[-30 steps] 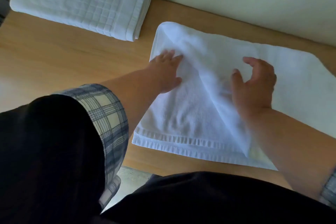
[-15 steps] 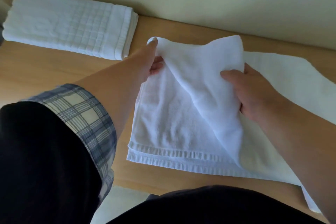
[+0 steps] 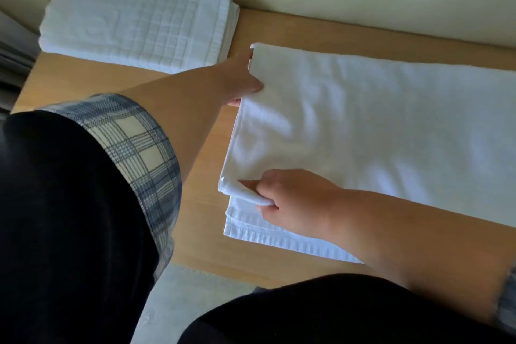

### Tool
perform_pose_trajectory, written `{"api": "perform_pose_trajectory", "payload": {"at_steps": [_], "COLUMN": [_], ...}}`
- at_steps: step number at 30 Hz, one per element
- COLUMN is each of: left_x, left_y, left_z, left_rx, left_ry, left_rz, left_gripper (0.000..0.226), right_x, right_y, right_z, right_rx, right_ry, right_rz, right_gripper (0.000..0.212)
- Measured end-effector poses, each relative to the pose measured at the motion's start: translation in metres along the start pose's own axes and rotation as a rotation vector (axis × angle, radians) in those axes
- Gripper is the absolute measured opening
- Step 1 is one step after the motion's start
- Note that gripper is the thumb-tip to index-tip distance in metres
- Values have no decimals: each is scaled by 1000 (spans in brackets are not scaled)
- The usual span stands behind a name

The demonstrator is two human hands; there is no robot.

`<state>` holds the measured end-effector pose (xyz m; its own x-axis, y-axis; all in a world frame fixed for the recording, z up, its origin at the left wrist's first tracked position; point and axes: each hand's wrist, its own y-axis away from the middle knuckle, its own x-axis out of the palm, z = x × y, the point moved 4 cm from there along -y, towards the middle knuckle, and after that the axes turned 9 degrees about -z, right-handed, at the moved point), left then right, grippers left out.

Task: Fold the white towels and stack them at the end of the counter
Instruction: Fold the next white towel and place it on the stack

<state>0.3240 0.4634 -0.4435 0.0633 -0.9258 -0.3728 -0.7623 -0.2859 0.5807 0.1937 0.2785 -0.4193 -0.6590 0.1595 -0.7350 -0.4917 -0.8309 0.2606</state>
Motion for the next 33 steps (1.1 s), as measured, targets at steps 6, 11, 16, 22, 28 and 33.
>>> {"api": "perform_pose_trajectory", "payload": {"at_steps": [6,11,16,22,28,33], "left_x": [-1,-1,8,7,3,-2], "left_y": [16,34,42,31,19,-1], "left_z": [8,14,17,18,20,14], "left_rx": [178,243,226,198,120,108], "left_ry": [-416,-417,-486,-381,-119,129], "left_rz": [-135,-179,-179,-224,-254,-303], "left_gripper": [104,101,112,98,91,76], "right_x": [24,29,19,54,49,19], "right_y": [-3,-5,7,18,31,50], "right_z": [8,5,19,21,11,-23], "right_rx": [-161,-181,-274,-295,-268,-120], "right_ry": [219,264,104,273,106,124], "right_rz": [136,185,24,173,91,-283], "right_gripper": [55,54,46,41,48,36]}}
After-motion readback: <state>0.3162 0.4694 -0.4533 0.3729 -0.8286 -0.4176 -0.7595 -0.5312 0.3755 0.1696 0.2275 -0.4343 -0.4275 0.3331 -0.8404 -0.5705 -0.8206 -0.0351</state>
